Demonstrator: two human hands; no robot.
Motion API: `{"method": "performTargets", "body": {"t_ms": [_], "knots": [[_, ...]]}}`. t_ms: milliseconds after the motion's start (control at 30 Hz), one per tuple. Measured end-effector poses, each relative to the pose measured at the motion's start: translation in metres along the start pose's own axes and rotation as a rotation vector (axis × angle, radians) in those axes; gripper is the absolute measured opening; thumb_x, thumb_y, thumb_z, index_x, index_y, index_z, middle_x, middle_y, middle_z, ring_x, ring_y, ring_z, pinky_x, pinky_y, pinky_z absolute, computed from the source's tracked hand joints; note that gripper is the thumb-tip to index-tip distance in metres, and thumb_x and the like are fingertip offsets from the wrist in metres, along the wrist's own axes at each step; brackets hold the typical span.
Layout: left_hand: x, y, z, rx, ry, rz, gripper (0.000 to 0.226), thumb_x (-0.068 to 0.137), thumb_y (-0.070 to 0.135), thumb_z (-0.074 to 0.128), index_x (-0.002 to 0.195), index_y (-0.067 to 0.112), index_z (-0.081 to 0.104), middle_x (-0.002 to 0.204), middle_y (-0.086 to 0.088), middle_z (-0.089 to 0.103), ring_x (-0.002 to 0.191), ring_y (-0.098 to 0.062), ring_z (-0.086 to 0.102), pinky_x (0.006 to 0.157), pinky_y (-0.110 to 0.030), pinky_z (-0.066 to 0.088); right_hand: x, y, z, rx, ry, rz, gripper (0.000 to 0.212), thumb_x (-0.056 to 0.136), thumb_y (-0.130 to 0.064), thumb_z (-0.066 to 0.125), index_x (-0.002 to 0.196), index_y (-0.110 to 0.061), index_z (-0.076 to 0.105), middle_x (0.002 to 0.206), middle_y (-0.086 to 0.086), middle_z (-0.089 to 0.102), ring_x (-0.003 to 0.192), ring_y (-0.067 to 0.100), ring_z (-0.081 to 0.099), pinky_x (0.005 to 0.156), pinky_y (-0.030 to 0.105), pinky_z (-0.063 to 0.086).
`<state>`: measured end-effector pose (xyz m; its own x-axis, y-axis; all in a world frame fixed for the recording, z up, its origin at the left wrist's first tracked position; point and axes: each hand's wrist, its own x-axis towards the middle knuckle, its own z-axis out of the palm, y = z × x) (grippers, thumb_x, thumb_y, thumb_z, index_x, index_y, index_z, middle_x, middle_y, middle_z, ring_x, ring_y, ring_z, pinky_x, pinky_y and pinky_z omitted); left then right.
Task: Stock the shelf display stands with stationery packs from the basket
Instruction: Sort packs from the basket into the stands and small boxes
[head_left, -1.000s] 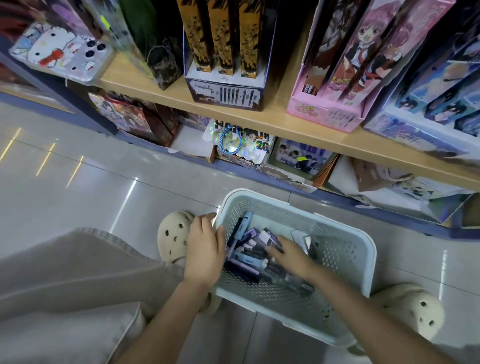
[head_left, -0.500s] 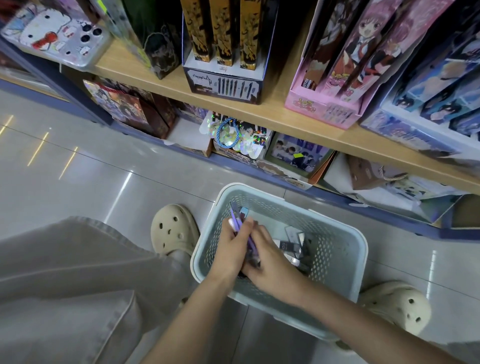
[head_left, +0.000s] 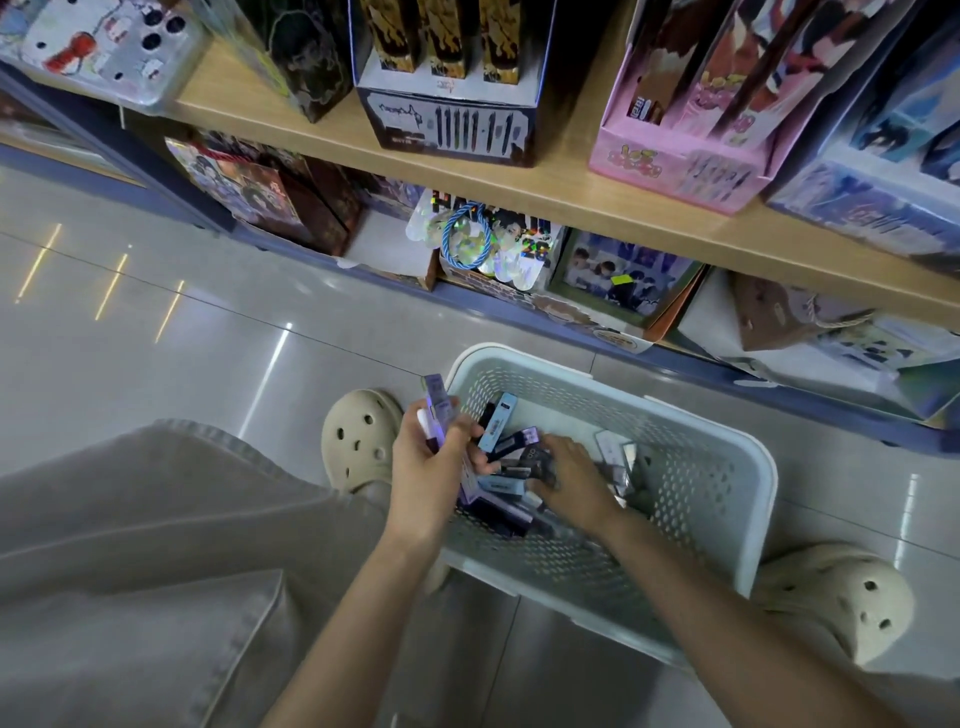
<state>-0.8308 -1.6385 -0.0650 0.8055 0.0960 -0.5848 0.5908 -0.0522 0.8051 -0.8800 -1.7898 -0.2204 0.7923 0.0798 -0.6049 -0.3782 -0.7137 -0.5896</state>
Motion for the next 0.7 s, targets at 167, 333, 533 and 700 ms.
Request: {"method": "performTargets", "body": {"t_ms": [167, 333, 533, 700], "knots": [[0.0012, -0.0003, 0.0004, 0.008, 0.006, 0.003, 0.015, 0.097, 0.004, 0.047, 0.099, 0.018, 0.052, 0.075, -0.003, 0.060, 0.051, -0.015, 0.052, 0.055, -0.027, 0.055, 0.0106, -0.0039, -0.0010, -0.036, -0.138, 0.053, 0.046, 0.084, -0.022, 0.066, 0.123, -0.004, 0.050, 0.122, 0.016, 0.050, 0.116, 0.028, 0.045, 0.090, 0.027, 0.036], [-0.0001, -0.0022, 0.0007, 0.026, 0.002, -0.003, 0.014, 0.098, 0.006, 0.047, 0.098, 0.019, 0.051, 0.074, -0.002, 0.061, 0.048, -0.012, 0.052, 0.060, -0.029, 0.055, 0.0103, -0.0019, 0.0033, 0.023, -0.284, 0.058, 0.048, 0.082, -0.021, 0.070, 0.125, -0.008, 0.055, 0.119, 0.014, 0.056, 0.113, 0.027, 0.052, 0.089, 0.028, 0.044], [-0.0017, -0.0041, -0.0004, 0.021, 0.003, 0.001, 0.014, 0.097, 0.006, 0.048, 0.097, 0.020, 0.051, 0.072, -0.001, 0.061, 0.048, -0.013, 0.052, 0.061, -0.032, 0.056, 0.0043, -0.0048, 0.0001, 0.528, -0.341, 0.178, 0.040, 0.091, -0.030, 0.060, 0.129, -0.023, 0.051, 0.123, -0.005, 0.057, 0.114, 0.014, 0.052, 0.093, 0.024, 0.040], [-0.0023, -0.0035, 0.0000, 0.041, 0.005, 0.014, 0.014, 0.098, 0.007, 0.048, 0.096, 0.020, 0.051, 0.073, -0.001, 0.061, 0.050, -0.015, 0.052, 0.057, -0.027, 0.055, 0.0074, -0.0097, 0.0074, 0.360, -0.138, 0.144, 0.035, 0.092, -0.030, 0.060, 0.121, -0.011, 0.061, 0.118, 0.007, 0.065, 0.107, 0.021, 0.060, 0.088, 0.026, 0.045]]}}
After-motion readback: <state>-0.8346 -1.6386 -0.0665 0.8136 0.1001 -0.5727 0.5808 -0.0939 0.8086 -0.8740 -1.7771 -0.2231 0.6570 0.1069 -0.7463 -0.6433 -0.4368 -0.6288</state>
